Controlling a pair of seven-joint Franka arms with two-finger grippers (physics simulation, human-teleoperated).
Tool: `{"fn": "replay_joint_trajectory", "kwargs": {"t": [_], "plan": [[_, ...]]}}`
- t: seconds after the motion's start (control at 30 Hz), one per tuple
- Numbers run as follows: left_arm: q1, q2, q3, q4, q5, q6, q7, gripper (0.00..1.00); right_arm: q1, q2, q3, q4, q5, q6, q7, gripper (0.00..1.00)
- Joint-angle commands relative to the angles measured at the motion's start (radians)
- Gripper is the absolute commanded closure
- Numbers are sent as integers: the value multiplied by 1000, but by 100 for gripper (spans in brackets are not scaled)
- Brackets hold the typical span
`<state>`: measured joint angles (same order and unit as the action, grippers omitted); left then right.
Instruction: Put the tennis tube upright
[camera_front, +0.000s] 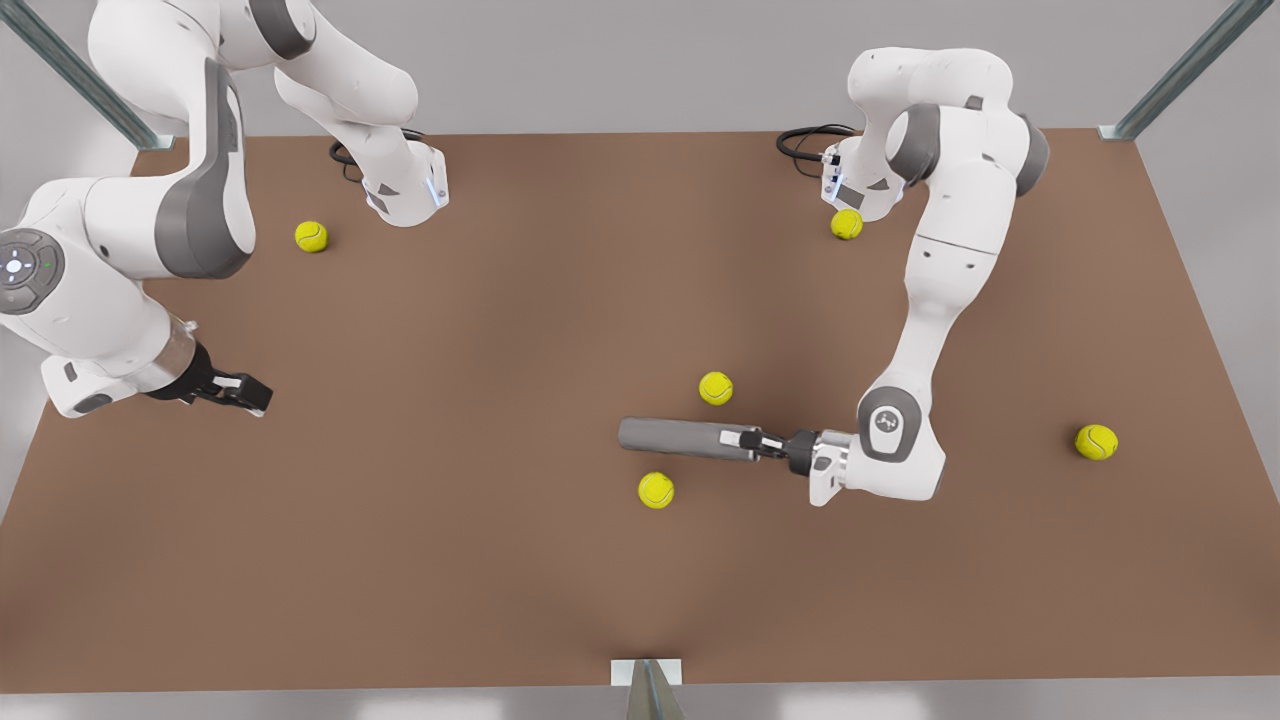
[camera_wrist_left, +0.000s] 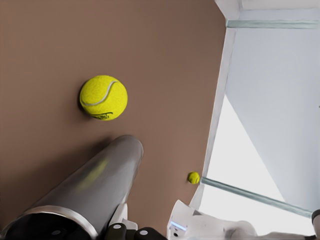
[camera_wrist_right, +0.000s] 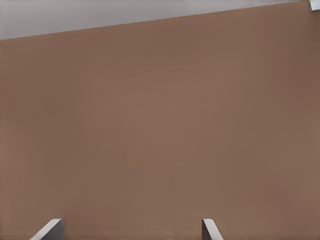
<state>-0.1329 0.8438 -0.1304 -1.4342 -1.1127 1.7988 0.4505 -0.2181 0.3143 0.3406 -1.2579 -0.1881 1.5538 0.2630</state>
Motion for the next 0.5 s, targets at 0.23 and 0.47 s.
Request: {"fn": "replay_joint_trajectory", "kwargs": {"t": [0.23,0.47], "plan": [[2,-17,0,1,19,-3,-29,79,-24,17,0,0,-1,23,-5,0],[6,-55,32,5,42,-33,-52,79,-27,17,-2,2,-2,23,-5,0]]}}
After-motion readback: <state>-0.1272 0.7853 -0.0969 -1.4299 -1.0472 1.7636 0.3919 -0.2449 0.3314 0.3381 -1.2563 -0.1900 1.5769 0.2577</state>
